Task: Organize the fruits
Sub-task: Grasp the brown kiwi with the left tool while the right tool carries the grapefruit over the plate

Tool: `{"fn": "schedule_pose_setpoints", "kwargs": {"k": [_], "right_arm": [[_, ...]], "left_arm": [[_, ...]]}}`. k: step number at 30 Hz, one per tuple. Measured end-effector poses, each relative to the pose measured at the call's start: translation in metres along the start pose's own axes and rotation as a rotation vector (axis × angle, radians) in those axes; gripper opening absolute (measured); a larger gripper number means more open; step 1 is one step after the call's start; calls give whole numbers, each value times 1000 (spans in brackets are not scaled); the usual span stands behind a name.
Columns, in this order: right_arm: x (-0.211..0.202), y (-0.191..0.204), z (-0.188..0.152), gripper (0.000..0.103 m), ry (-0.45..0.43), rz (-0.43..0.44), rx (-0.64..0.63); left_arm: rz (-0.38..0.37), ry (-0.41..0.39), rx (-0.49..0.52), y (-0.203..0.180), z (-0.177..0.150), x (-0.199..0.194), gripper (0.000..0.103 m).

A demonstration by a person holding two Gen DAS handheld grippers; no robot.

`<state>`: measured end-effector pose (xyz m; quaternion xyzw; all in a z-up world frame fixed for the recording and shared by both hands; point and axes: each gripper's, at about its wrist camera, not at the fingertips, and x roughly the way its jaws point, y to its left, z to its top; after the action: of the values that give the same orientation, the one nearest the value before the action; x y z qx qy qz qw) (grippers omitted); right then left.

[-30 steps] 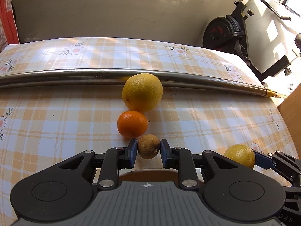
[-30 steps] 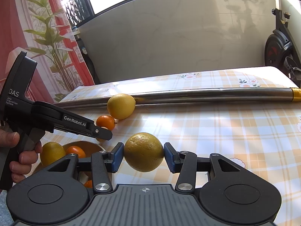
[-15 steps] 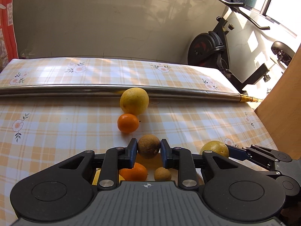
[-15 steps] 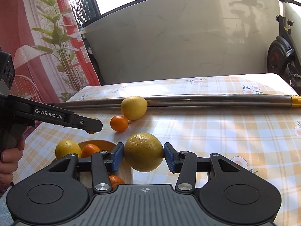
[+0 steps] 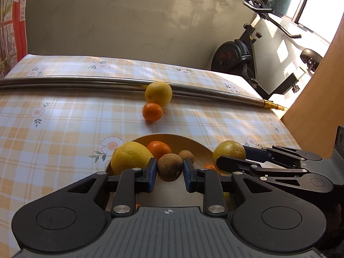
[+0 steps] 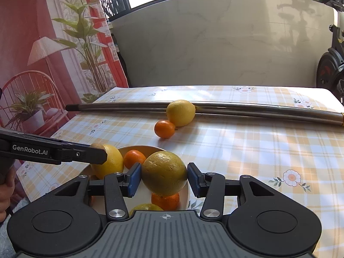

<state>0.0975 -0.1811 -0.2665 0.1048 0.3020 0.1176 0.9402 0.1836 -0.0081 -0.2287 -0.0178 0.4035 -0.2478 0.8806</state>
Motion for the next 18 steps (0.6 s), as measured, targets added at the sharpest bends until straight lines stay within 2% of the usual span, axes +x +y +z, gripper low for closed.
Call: {"fn": "schedule_pose_setpoints", "kwargs": {"k": [5,18], "right_arm": [[-3,7,-3,43,17,-3,-14],[1,12,-2,43,39,-16,-25]], "left_arm": [[34,12,42,0,-12,1,28],[59,29,128,-2,-24,9,28]]}}
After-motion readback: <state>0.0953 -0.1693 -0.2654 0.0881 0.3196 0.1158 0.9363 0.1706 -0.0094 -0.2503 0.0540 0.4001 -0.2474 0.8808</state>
